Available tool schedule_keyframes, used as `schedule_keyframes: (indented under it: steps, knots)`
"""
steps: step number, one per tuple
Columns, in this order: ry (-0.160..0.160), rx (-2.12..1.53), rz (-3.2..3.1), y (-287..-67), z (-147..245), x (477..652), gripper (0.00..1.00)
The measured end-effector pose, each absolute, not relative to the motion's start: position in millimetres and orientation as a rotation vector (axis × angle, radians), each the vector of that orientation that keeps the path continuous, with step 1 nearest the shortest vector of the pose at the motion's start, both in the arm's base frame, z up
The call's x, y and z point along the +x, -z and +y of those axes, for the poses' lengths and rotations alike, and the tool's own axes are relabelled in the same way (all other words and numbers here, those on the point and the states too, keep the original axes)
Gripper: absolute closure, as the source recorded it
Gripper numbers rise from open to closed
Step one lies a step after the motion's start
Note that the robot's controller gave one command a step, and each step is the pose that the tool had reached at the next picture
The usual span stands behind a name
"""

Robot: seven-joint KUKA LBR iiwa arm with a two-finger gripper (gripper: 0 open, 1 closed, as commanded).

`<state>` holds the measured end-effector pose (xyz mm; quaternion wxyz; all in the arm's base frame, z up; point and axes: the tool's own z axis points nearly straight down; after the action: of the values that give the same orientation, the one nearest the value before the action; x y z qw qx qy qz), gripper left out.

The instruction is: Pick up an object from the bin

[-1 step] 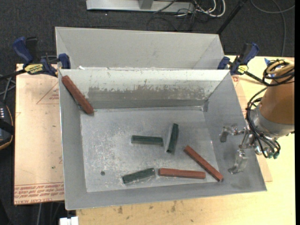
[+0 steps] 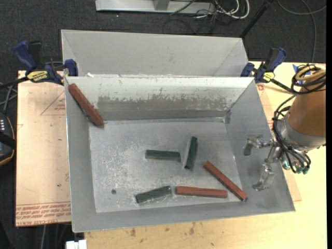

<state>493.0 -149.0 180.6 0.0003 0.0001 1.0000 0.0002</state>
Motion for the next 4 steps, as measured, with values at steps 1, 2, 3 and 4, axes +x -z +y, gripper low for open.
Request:
schedule_keyframes:
  steps: [1,2,3,4]
  knots:
    - [-0.001,0.528,3.097,-73,-117,506.4,1.0]
    - [-0.001,0.527,3.097,-73,-117,506.4,1.0]
    - [0.006,0.534,3.087,-74,-85,512.9,1.0]
    - [0.004,0.534,3.085,-74,-71,514.5,1.0]
